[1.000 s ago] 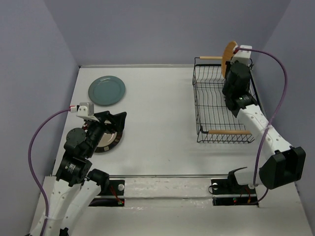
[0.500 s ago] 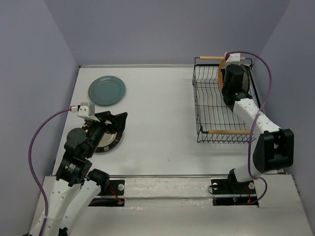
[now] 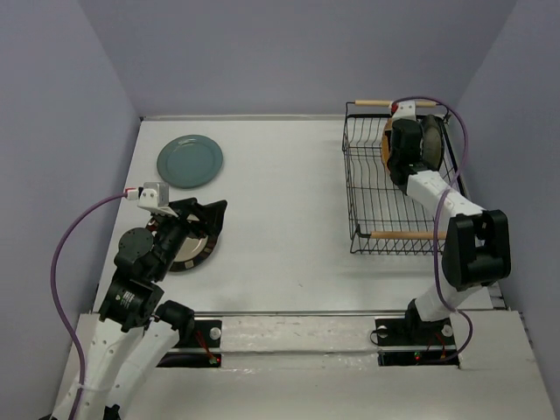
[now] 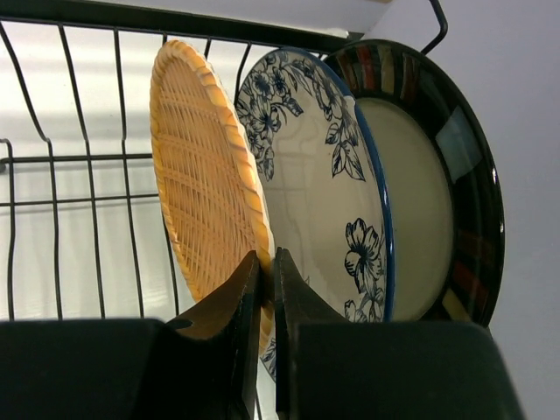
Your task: Load the plates into the dish rack
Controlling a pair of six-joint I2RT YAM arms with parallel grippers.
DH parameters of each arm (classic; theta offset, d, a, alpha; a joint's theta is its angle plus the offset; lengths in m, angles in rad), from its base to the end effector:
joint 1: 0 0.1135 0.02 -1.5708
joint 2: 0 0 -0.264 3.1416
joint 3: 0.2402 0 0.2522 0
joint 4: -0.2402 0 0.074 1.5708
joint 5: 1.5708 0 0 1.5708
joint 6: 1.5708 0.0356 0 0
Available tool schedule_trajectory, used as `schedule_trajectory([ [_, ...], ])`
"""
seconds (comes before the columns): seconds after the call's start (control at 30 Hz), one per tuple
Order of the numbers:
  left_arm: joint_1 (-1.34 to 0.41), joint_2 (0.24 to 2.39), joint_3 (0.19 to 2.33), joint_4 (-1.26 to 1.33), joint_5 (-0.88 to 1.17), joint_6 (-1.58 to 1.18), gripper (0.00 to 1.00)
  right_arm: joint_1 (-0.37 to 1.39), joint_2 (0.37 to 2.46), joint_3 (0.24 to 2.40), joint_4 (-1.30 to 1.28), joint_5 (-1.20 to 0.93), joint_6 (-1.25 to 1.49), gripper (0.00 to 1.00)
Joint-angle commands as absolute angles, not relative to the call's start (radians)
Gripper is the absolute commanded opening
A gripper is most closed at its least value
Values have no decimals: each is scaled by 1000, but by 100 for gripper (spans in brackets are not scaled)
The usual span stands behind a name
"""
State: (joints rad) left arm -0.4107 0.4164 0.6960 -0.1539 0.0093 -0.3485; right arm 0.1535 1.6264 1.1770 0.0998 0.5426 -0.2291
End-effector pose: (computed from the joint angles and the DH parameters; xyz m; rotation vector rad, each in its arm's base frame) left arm 0.0972 -0.0427 0.3593 0.0537 1.4746 -0.6266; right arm 0.3779 0.0399 0.2889 0.0018 1.9085 -0.5703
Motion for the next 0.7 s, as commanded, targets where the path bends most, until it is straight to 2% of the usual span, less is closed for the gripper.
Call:
schedule_trajectory([
  [0.0, -414, 407, 696, -112, 11, -331, 99, 141, 1617, 1215, 183, 575, -198, 7],
  [0.67, -414, 417, 695, -101, 17, -337, 99, 123, 1532, 1147, 166, 568, -68, 7],
])
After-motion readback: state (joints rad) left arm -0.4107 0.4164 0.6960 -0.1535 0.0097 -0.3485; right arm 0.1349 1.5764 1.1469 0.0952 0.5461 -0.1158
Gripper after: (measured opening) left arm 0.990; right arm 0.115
